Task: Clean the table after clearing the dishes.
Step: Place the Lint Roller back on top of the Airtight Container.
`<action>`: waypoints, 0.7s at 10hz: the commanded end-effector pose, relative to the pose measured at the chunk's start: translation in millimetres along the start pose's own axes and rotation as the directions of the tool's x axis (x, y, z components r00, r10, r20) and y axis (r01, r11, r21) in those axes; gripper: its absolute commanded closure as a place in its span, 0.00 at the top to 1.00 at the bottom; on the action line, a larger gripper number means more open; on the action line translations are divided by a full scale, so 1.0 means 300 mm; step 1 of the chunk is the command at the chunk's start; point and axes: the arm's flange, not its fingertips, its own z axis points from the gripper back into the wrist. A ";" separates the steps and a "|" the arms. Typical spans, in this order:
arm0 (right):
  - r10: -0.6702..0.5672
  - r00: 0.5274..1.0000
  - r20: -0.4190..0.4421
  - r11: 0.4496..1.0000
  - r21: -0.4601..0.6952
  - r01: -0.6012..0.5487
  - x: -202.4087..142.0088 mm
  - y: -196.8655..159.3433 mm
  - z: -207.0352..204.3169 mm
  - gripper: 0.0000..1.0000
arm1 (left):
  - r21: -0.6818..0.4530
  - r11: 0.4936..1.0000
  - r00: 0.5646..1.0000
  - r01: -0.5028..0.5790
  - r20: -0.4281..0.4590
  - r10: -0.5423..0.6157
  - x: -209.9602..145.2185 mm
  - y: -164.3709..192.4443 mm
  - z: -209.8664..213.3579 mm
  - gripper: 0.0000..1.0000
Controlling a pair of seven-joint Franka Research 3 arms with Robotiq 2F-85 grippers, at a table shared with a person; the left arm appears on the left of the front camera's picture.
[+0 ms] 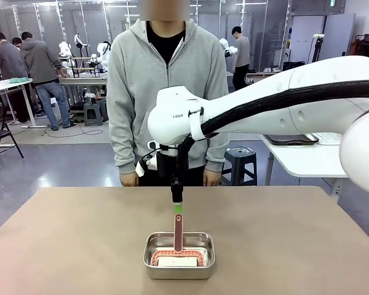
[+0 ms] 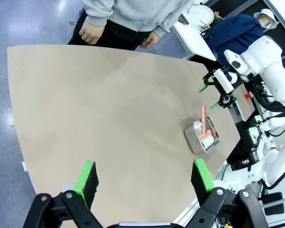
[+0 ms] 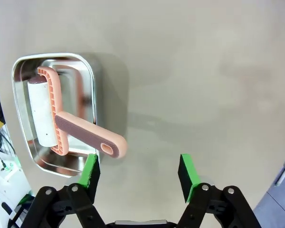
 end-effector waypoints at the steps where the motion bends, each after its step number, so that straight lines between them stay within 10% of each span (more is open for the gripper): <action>1: -0.003 1.000 0.002 0.999 -0.035 0.003 -0.021 0.037 0.033 0.86 | -0.005 1.000 1.000 -0.002 -0.005 0.001 -0.008 -0.014 0.013 1.00; 2: -0.002 1.000 0.001 0.999 -0.032 0.003 -0.026 0.037 0.033 1.00 | -0.005 1.000 1.000 -0.002 -0.005 0.001 -0.008 -0.014 0.013 1.00; 7: -0.003 1.000 0.007 1.000 -0.022 0.003 -0.012 0.012 0.052 1.00 | -0.005 1.000 1.000 -0.002 -0.005 0.001 -0.008 -0.014 0.013 1.00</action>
